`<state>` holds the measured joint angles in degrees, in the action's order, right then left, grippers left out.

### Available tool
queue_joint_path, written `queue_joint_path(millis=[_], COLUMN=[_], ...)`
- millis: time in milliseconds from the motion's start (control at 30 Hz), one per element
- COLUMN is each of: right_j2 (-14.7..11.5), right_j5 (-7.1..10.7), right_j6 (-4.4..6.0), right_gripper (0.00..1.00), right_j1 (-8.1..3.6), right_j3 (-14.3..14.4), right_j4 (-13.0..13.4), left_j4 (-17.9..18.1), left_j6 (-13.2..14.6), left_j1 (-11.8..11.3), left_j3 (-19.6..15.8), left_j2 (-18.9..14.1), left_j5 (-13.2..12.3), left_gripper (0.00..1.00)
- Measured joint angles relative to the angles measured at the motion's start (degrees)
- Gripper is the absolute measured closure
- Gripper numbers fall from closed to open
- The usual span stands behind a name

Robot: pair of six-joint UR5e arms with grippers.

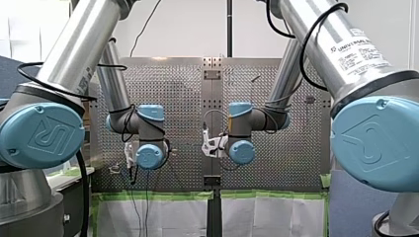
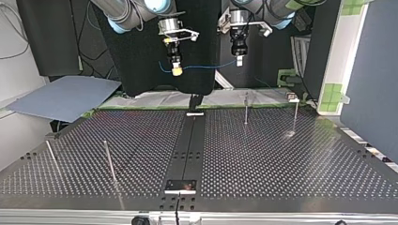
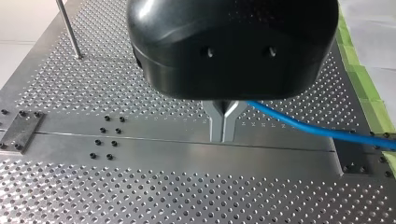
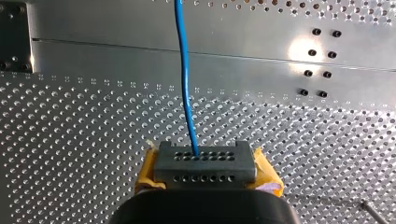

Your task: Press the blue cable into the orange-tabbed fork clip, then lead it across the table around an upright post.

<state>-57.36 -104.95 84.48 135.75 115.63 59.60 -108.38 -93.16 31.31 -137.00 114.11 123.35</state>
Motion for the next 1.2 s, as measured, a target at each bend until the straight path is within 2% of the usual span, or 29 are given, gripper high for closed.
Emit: queue_joint_path(millis=[833,1200], right_j2=[0.0,0.0], right_j5=[0.0,0.0], right_j6=[0.0,0.0], right_gripper=[1.0,1.0], right_j1=[0.0,0.0], right_j3=[0.0,0.0], right_j4=[0.0,0.0], left_j4=[-0.07,-0.52], left_j6=[-0.05,-0.09], left_j1=[-0.02,0.09], left_j3=[0.11,0.34], left_j2=[0.09,3.05], left_j5=[0.05,0.35], left_gripper=[1.0,1.0])
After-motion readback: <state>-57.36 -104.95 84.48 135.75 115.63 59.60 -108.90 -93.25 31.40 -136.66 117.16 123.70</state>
